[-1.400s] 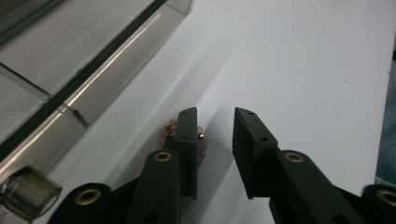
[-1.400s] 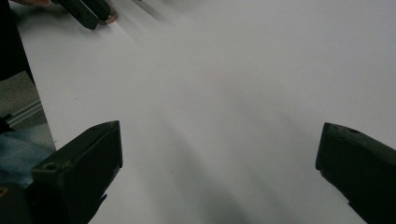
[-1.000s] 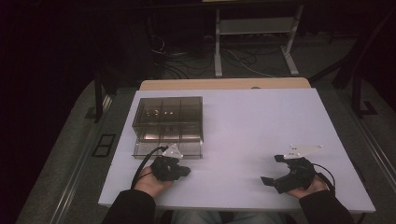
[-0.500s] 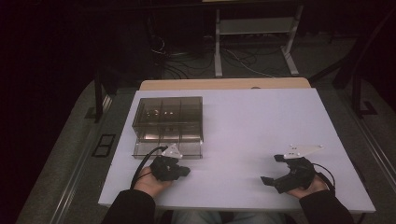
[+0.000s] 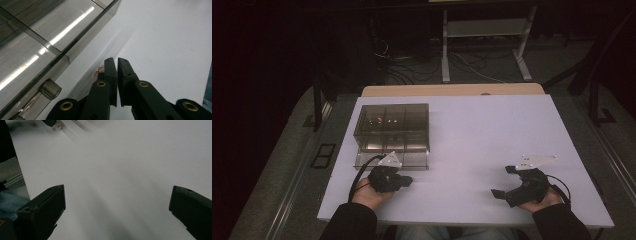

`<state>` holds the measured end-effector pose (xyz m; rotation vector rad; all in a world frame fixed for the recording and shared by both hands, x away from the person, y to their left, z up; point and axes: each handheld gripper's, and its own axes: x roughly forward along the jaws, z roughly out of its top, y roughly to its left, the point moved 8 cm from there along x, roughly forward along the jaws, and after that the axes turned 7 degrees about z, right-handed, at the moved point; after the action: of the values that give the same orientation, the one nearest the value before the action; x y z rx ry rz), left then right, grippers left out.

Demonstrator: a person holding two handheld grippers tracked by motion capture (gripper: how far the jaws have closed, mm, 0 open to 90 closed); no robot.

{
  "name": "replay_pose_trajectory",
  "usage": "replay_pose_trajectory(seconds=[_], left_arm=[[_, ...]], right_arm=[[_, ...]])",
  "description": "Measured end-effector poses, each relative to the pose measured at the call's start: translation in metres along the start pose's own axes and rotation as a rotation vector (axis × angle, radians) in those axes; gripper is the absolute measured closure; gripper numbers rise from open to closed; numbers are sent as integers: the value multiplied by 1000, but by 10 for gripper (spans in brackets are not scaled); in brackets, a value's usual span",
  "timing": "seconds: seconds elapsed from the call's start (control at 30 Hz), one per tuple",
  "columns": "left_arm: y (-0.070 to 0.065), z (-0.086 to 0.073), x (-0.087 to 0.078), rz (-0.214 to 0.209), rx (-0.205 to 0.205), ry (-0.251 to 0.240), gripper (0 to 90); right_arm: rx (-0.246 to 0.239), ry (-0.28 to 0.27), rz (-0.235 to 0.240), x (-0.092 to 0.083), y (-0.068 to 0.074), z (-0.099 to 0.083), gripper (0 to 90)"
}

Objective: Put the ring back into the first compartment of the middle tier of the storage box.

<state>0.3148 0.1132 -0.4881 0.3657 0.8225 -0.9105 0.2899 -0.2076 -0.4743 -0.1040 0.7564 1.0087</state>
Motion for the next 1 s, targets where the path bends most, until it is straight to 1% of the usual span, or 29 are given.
replay_pose_trajectory(seconds=[0.07, 0.27, 0.3, 0.6, 0.77, 0.83, 0.87, 0.9, 0.97, 1.0], left_arm=[[0, 1, -1, -1, -6, -12, 855], [-2, 2, -3, -11, -6, -16, 855], [-2, 2, -3, -13, -1, -14, 856], [-7, 6, -9, -23, 4, -44, 856], [-9, 8, -11, -27, 17, -49, 856], [-11, 9, -13, -32, 12, -51, 855], [-12, 10, -14, -33, 13, -53, 855], [-12, 12, -14, -33, 24, -60, 855], [-15, 13, -18, -36, 17, -67, 855], [-15, 14, -19, -37, 25, -72, 855]], right_arm=[[0, 1, 0, 0, 0, 0, 0], [-1, 1, 0, 0, 0, 0, 0], [0, 0, 0, 0, 0, 0, 0], [0, 1, 2, 0, 0, 0, 0], [-2, 2, 2, 0, 0, 0, 0], [-1, 2, 2, 0, 0, 0, 0], [-1, 2, 2, 1, 0, 0, 0], [-2, 4, 3, 1, 0, 0, 0], [-2, 3, 3, 1, 0, 0, 0], [-3, 2, 3, 1, 0, 0, 0]])
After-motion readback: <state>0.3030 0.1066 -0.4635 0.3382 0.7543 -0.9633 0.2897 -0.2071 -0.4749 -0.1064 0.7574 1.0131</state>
